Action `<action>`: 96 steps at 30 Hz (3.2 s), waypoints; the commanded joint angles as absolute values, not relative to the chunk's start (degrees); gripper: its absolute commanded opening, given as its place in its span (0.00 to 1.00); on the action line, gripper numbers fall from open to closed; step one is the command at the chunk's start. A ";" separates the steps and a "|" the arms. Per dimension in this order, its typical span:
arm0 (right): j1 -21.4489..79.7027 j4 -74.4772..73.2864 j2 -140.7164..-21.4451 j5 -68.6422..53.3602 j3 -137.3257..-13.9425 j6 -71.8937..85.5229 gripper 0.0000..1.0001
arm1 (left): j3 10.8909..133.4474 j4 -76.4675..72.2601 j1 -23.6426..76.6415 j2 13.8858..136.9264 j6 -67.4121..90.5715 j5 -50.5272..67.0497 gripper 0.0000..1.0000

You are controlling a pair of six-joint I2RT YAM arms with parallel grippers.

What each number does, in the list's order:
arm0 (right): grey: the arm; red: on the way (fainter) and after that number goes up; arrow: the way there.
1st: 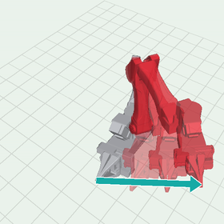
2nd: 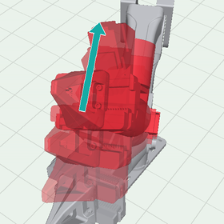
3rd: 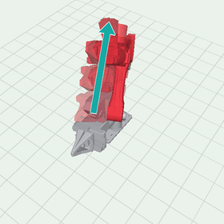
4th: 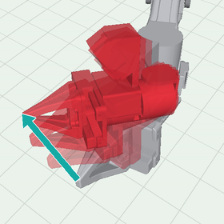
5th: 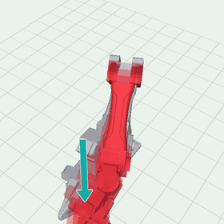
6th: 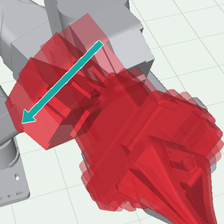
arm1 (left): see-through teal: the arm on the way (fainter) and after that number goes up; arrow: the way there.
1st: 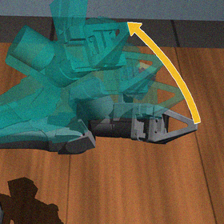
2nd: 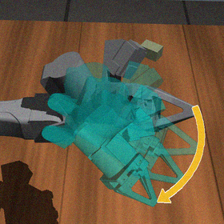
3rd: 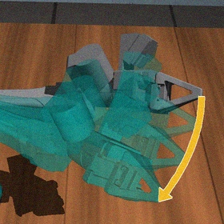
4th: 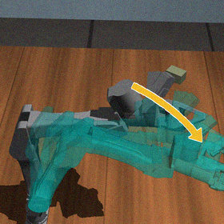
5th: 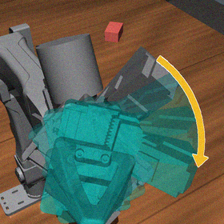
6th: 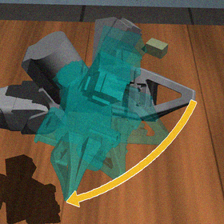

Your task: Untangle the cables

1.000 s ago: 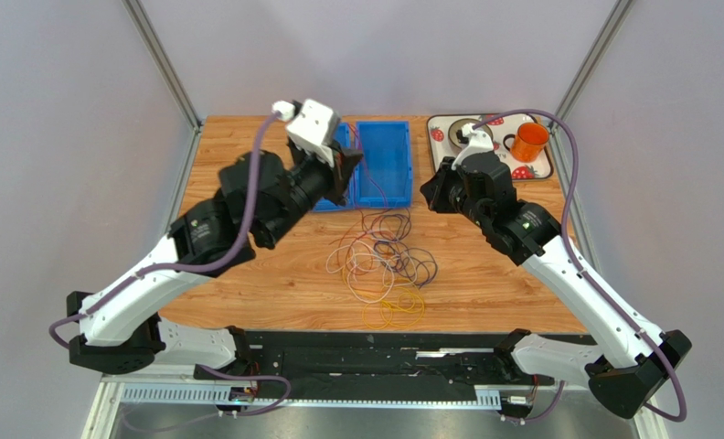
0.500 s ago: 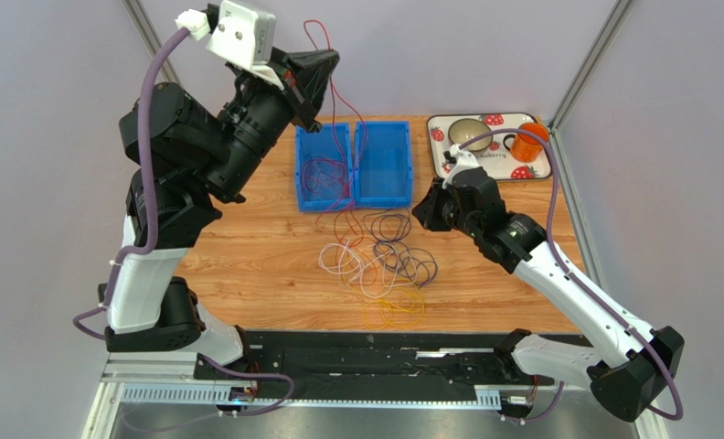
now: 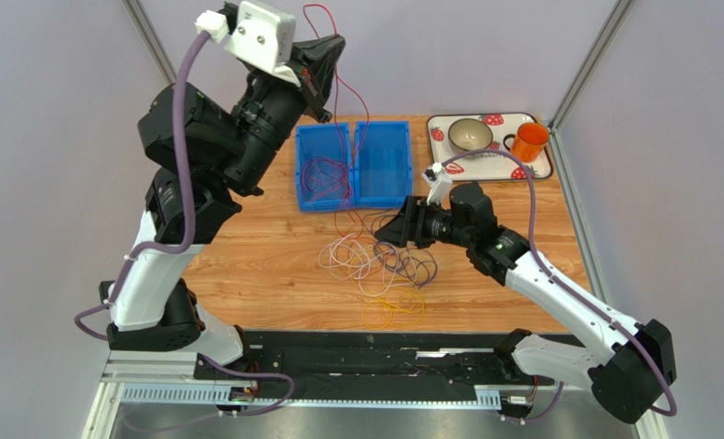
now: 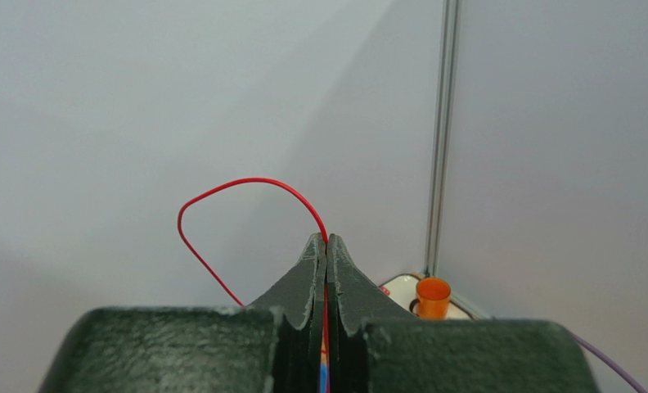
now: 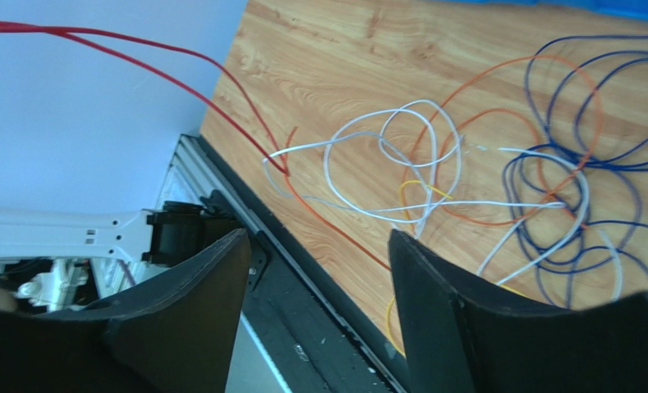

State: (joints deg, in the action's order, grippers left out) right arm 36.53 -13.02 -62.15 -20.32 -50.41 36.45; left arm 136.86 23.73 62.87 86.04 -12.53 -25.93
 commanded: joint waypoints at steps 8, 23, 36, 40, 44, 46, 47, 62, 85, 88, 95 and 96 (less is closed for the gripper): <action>38.49 3.60 -69.69 -28.56 -47.02 41.31 0.76 | 130.87 20.22 61.88 83.06 -12.13 -26.28 0.00; 47.89 14.14 -82.61 -18.20 -49.92 49.57 0.77 | 125.86 19.16 61.44 80.16 -10.02 -25.67 0.00; 59.06 5.64 -91.93 -3.10 -62.21 42.56 0.72 | 123.13 18.90 61.17 78.66 -9.05 -25.66 0.00; 61.26 0.27 -94.39 3.59 -66.70 40.96 0.57 | 123.57 19.51 61.17 78.66 -9.32 -25.66 0.00; 62.84 -4.21 -94.57 10.08 -67.06 41.40 0.33 | 123.75 19.95 61.17 78.40 -9.32 -25.93 0.00; 63.28 -5.36 -94.74 12.82 -67.06 41.49 0.26 | 123.40 19.95 61.17 78.22 -9.14 -25.75 0.00; 63.37 -5.62 -94.83 13.27 -67.15 41.57 0.14 | 123.14 19.69 61.08 78.05 -9.14 -25.66 0.00; 60.74 -12.48 -80.96 17.14 -48.53 43.15 0.00 | 136.58 21.02 59.94 84.20 -26.70 -37.43 0.00; 18.82 -15.82 -76.72 1.05 -32.25 48.69 0.00 | 144.85 12.13 54.93 83.50 -40.34 -45.70 0.00; 15.04 -16.17 -77.87 0.88 -33.13 49.04 0.00 | 143.35 11.95 54.76 82.01 -40.25 -45.70 0.00; 5.22 -18.46 -77.34 1.24 -34.63 50.71 0.00 | 139.83 10.99 53.18 80.16 -41.92 -47.02 0.00; 3.79 -18.63 -77.17 1.23 -34.63 50.71 0.00 | 139.40 11.16 53.00 79.98 -42.10 -47.02 0.00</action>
State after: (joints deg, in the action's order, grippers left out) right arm 10.57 -17.15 -77.49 0.64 -33.85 49.08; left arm 139.92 13.34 53.87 81.19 -39.42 -45.43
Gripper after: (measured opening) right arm 0.017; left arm 0.008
